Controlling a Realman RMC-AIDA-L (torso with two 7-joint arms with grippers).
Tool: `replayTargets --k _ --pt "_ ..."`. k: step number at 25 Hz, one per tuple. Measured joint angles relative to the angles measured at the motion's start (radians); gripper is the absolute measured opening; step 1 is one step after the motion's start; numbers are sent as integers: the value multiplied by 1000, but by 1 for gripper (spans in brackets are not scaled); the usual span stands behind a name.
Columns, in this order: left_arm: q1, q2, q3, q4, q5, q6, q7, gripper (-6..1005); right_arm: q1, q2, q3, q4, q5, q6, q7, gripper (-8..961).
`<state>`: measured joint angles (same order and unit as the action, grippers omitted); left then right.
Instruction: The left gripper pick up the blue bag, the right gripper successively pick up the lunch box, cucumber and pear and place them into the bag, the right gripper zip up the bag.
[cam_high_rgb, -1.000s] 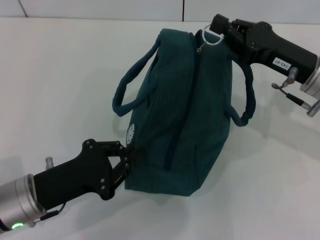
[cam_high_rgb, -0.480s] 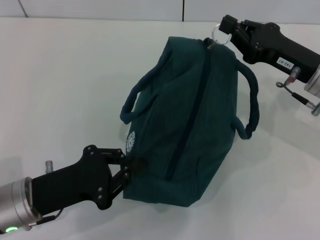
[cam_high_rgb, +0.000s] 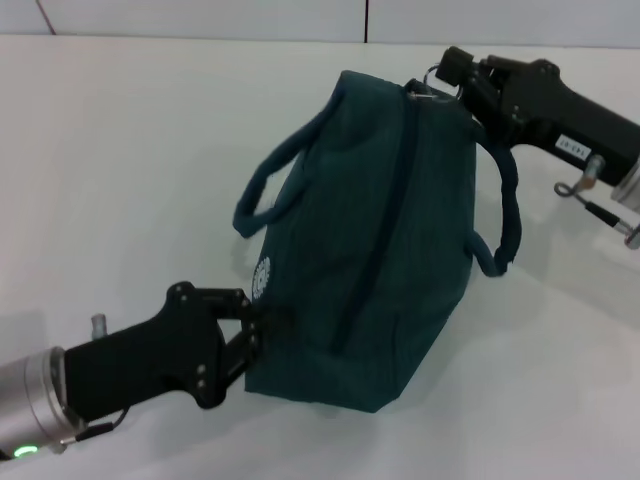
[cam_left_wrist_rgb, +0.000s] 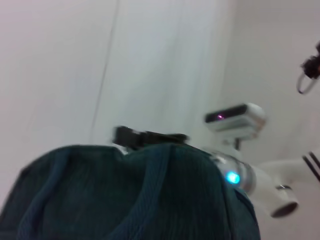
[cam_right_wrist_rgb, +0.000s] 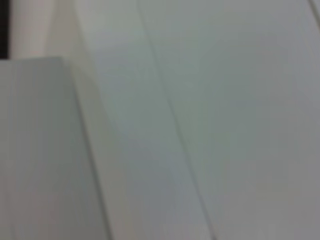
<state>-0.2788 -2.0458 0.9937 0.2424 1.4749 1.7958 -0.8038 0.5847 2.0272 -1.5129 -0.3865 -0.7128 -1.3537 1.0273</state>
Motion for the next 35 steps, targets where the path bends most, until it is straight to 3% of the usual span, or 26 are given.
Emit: replayTargets --k 5,9,21,26,35 --pt "7 -13 -82 -2 -24 -6 -5 72 -32 -2 -6 0 -2 -105 10 3" --pt "14 -20 -145 -1 -27 -6 -15 133 -63 -4 -6 -4 1 -149 11 3" --pt "-29 -15 -147 77 -19 -3 -123 307 -70 -4 -6 -9 -4 -268 11 2" --pt "-60 -9 -143 77 8 -10 -128 236 -59 -5 -6 -2 -4 -263 11 1" --pt "-101 26 -144 108 48 -13 -133 118 -61 0 -20 -5 -1 -277 19 1"
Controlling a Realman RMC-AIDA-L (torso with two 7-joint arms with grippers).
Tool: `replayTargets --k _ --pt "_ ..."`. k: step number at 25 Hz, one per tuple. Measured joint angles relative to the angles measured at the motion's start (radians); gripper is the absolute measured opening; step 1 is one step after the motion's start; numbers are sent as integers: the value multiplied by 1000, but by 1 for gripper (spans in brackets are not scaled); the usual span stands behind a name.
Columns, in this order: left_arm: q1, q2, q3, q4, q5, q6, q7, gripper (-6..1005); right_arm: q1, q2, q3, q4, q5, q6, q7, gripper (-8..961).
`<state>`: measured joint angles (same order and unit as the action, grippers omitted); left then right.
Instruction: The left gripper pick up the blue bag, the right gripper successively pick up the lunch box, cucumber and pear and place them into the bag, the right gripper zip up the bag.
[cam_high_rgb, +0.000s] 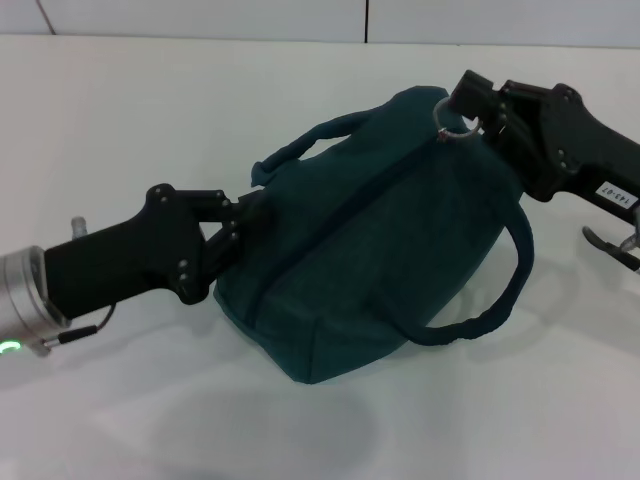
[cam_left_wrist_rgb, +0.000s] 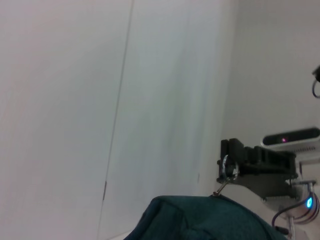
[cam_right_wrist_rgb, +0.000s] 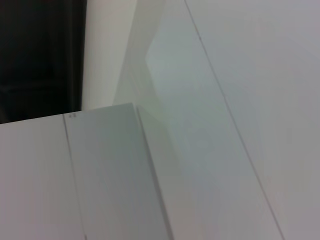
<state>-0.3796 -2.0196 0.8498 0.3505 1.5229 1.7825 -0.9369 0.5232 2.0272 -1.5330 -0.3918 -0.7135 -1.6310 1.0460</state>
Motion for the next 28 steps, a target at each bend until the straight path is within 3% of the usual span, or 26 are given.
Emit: replayTargets --k 5,12,19,28 --pt "-21 22 0 50 26 -11 -51 56 -4 1 -9 -8 5 -20 8 0" --pt "-42 41 0 84 69 -14 -81 55 -13 1 -4 57 112 20 -12 0" --pt "-36 44 0 86 72 -14 -84 56 -20 -2 -2 118 196 65 -19 -1" --pt "-25 44 -4 95 79 -14 -84 55 -20 -7 -17 118 180 134 1 22"
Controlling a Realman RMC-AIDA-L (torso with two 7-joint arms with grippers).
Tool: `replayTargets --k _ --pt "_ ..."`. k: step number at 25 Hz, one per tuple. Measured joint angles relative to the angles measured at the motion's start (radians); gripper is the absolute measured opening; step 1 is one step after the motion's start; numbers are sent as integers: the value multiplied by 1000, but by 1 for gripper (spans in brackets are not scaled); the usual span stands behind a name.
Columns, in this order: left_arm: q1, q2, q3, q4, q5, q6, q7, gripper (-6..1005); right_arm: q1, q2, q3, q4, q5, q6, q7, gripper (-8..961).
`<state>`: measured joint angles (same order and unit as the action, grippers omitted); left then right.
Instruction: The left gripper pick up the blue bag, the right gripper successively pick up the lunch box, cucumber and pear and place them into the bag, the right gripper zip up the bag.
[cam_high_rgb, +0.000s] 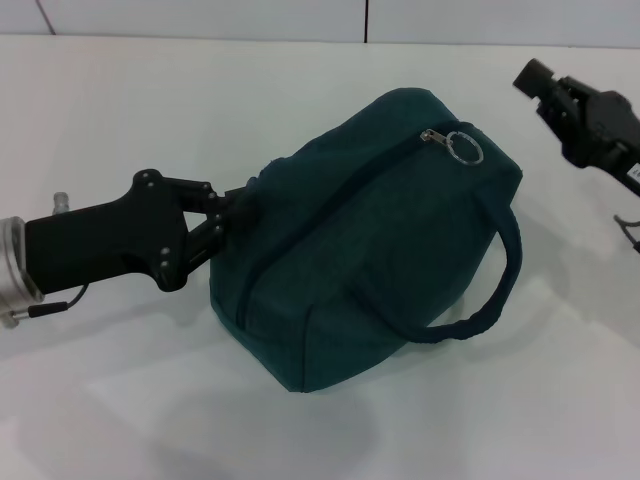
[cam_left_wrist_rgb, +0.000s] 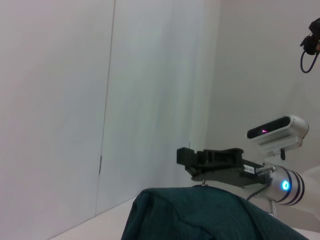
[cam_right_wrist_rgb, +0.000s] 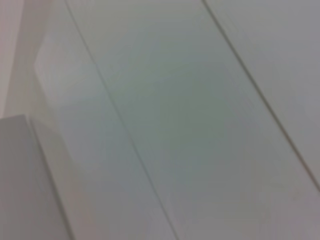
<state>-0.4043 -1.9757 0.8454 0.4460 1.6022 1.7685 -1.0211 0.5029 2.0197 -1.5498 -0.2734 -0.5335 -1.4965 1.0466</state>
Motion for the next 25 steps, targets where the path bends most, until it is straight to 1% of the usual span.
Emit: replayTargets --k 4,10,15,18,25 --pt "2 -3 0 0 0 0 3 56 -1 -8 -14 -4 -14 -21 36 37" --pt "11 -7 -2 1 0 -9 6 56 -41 -37 -6 -4 -12 -103 81 60" --pt "13 -11 -2 0 -1 -12 7 56 -37 -50 -6 13 -51 -92 156 192" --pt "13 -11 -2 0 -1 -13 7 55 -13 -52 -6 16 -106 -85 196 272" --pt "12 -11 1 0 -1 -23 9 56 62 -56 -7 16 -220 -77 303 513"
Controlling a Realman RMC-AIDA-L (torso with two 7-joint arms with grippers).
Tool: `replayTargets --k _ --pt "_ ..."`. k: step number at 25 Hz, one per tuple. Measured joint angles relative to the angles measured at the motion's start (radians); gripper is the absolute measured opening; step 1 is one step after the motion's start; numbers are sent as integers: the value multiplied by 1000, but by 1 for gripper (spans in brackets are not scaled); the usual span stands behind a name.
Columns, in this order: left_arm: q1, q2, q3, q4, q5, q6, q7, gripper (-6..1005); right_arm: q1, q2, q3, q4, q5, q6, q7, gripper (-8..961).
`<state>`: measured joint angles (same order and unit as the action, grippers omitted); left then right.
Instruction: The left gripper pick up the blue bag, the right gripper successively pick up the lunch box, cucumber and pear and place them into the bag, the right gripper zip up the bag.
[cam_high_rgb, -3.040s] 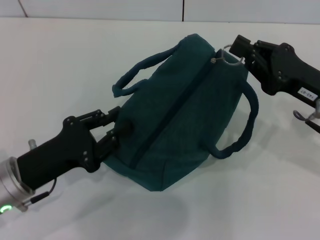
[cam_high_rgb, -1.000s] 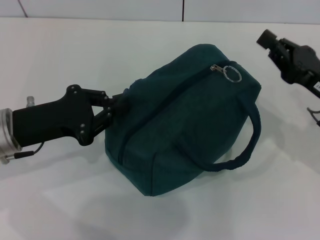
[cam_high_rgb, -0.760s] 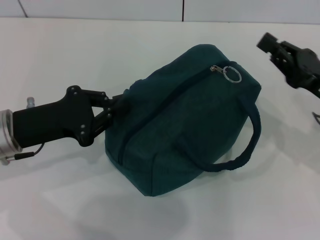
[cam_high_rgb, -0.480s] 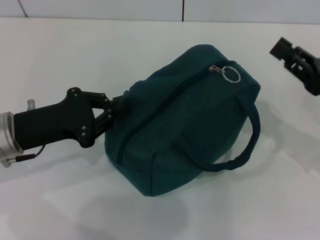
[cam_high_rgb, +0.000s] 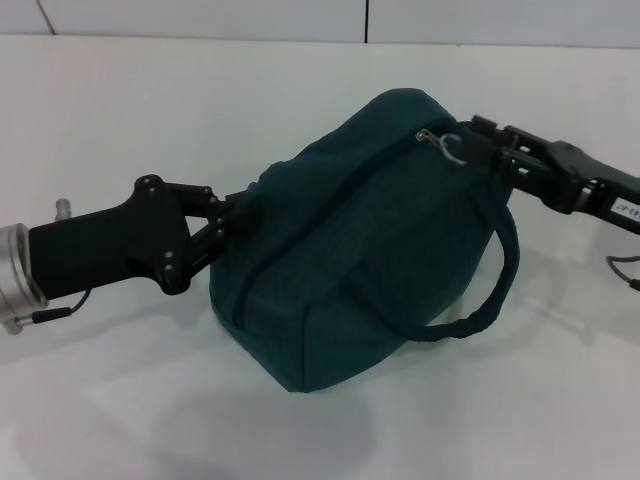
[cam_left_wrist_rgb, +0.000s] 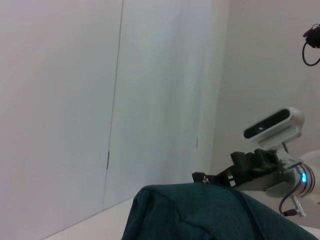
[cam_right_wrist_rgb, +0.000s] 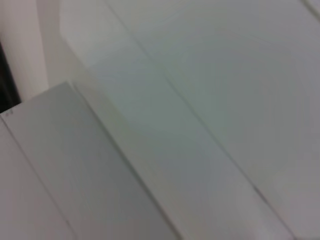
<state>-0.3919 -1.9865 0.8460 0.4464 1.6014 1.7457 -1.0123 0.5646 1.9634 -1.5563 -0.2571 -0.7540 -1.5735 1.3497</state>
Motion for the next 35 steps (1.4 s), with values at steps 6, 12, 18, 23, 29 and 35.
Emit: replayTargets --k 6,12,18,23,29,35 --pt "1 -1 1 0 0 0 10 55 26 -3 0 -1 -17 33 51 649" --pt "11 -6 -1 0 0 -1 16 55 43 -5 -5 -10 -19 87 85 643" --pt "13 -8 -2 0 0 -2 17 55 79 -1 -14 -7 -95 97 159 639" --pt "16 -9 -2 0 0 -2 25 55 84 1 -15 -14 -125 74 203 635" --pt "16 -9 -2 0 0 -2 26 54 80 -5 -14 -14 -132 56 234 572" --pt "16 -11 -2 0 0 -2 26 54 80 -11 -14 -15 -165 53 259 508"
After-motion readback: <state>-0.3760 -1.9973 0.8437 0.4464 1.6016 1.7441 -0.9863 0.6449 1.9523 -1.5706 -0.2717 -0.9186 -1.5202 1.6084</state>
